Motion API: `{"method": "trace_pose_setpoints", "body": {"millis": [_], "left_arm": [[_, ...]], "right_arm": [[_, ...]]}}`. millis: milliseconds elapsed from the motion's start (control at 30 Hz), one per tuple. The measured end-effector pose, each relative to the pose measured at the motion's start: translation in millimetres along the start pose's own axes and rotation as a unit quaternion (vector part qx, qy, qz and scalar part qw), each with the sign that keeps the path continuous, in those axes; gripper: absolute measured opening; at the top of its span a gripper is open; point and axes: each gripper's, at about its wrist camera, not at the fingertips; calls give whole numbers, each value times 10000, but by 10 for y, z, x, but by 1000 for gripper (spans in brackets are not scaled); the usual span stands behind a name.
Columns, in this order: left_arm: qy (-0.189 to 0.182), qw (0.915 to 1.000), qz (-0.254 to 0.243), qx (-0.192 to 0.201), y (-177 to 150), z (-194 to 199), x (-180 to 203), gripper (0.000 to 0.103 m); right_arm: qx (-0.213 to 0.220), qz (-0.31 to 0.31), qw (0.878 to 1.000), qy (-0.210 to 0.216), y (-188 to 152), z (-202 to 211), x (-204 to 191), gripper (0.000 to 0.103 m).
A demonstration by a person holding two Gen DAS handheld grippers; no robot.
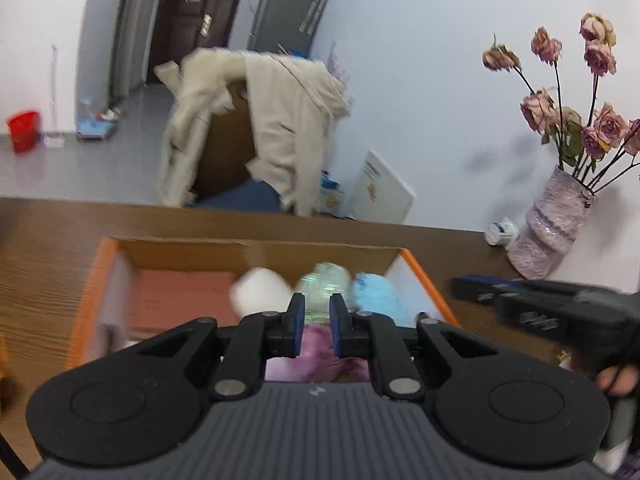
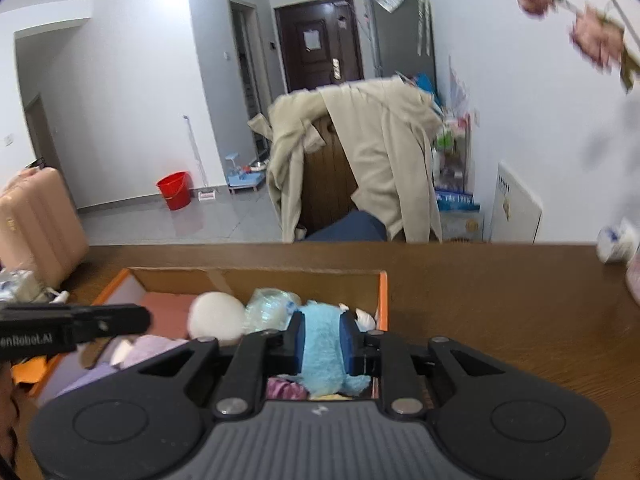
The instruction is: Organize soft objects
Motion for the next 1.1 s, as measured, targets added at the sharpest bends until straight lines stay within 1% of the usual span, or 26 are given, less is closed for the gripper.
{"method": "trace_pose_setpoints", "body": {"millis": [67,133,167,200,267,300,367,433,467,500,533,567,633,667,700,733,767,800,833,900,967,1000,1100], "left_arm": [[128,9998,-11,155,35,316,-83,14],[248,9992,-100,312,21,630,-150,18],[318,9987,-149,373,-5,761,-180,22],[420,9980,-188,426,-49,893,-214,24],[576,9968,-316,456,-146,1099,-249,24],[628,9962,-346,493,-188,1187,-271,24],[686,9949,-401,625,-287,1378,-283,24],[732,9925,-513,830,-402,1546,-271,31],[776,9911,-562,922,-457,1604,-265,37],[804,9903,-562,979,-522,1670,-263,39],[804,9901,-550,1014,-589,1728,-280,39],[824,9892,-565,1074,-668,1776,-281,41],[969,9841,-635,1346,-876,1907,-293,58],[1068,9803,-658,1524,-973,1973,-299,76],[1166,9756,-672,1734,-1093,2048,-299,86],[1228,9716,-675,1908,-1225,2134,-293,88],[1227,9700,-694,1979,-1325,2201,-290,89],[1169,9695,-689,2042,-1446,2289,-286,93],[1118,9694,-620,2096,-1563,2383,-291,94],[1032,9677,-496,2245,-1795,2570,-305,98],[1026,9636,-410,2435,-2105,2794,-302,101],[948,9613,-455,2545,-2263,2908,-300,103],[972,9540,-559,2782,-2705,3184,-283,103]], "right_arm": [[74,194,9998,-58,48,265,-50,19],[134,305,9994,-113,64,540,-98,24],[157,330,9992,-140,73,653,-106,24],[191,338,9991,-177,64,781,-124,25],[281,355,9986,-279,32,1020,-167,28],[321,345,9984,-321,6,1131,-199,32],[367,341,9981,-354,-43,1302,-269,34],[427,372,9976,-395,-114,1466,-361,35],[470,383,9972,-430,-157,1539,-412,36],[521,376,9969,-450,-202,1596,-450,41],[612,335,9965,-458,-270,1655,-498,49],[709,307,9959,-463,-355,1706,-552,52],[883,306,9945,-481,-545,1826,-658,55],[934,291,9939,-504,-647,1890,-714,55],[1009,272,9931,-525,-750,1948,-770,55],[1124,261,9918,-543,-862,2011,-827,61],[1235,252,9902,-596,-977,2080,-884,66],[1355,224,9880,-700,-1097,2155,-938,76],[1447,212,9862,-781,-1198,2215,-980,79],[1613,230,9825,-906,-1428,2371,-1095,79],[1662,128,9816,-931,-1707,2530,-1244,81],[1686,123,9818,-867,-1860,2607,-1338,82],[1659,141,9824,-844,-2233,2821,-1591,83]]}}
Point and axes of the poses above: each gripper's, at about its wrist camera, not at the fingertips, and z roughly against the way its jaws point, x to its right, y to its top, and after that the axes turned 13 degrees about z, right-handed
